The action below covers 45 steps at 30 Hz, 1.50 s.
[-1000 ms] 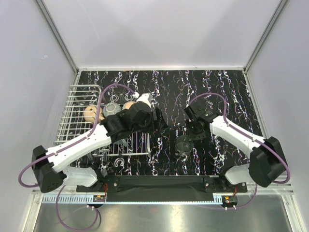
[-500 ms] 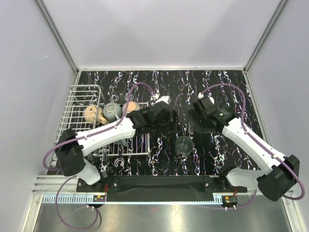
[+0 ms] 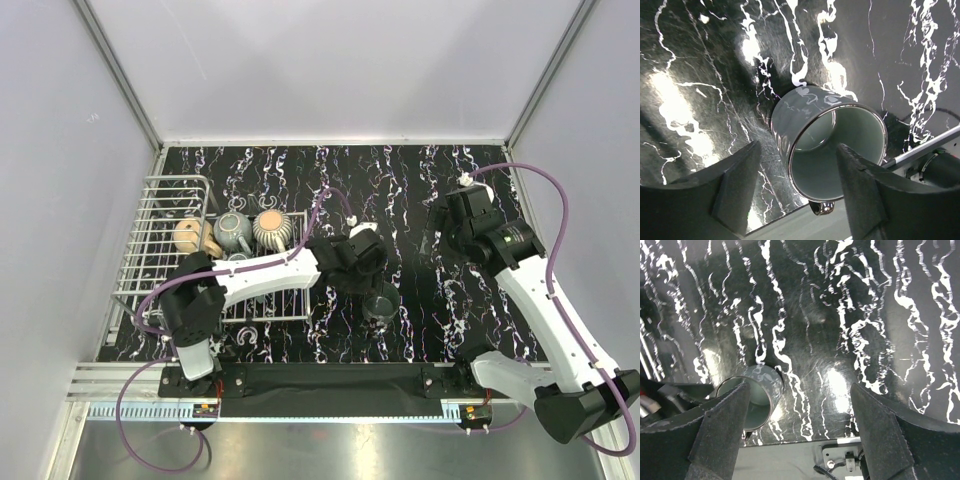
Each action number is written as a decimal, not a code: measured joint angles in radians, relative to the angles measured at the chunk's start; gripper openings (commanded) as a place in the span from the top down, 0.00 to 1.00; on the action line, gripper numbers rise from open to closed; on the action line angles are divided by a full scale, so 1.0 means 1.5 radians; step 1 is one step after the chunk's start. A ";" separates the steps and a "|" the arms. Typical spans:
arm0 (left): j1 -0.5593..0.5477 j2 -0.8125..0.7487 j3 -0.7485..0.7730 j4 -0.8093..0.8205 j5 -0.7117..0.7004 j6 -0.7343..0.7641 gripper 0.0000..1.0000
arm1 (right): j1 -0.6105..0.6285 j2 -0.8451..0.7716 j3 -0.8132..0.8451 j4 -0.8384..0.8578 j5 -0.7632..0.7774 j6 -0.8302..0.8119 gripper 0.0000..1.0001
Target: Load the cups into the dish rack
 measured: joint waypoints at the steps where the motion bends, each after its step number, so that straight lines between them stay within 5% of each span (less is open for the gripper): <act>1: 0.000 0.002 0.000 0.000 0.002 -0.001 0.43 | 0.000 0.000 0.000 0.000 -0.006 -0.002 0.11; 5: -0.003 0.007 0.000 0.003 0.014 -0.004 0.62 | -0.001 0.000 -0.001 0.001 -0.030 -0.005 0.11; 13: -0.005 0.009 -0.017 0.017 0.030 0.000 0.77 | -0.001 -0.009 -0.007 0.003 -0.080 -0.010 0.11; 18: -0.006 0.013 -0.017 0.018 0.031 0.006 1.00 | -0.001 -0.015 -0.007 0.003 -0.099 -0.012 0.10; 28: -0.005 0.006 -0.023 0.019 0.027 0.019 1.00 | -0.001 -0.025 -0.007 0.009 -0.197 -0.012 0.10; 37: 0.076 -0.302 -0.144 0.023 0.012 0.028 1.00 | -0.001 -0.051 -0.002 0.089 -0.445 0.003 0.10; 45: 0.089 -0.637 -0.240 0.101 -0.076 0.022 1.00 | 0.037 -0.079 -0.058 0.306 -0.662 0.115 0.05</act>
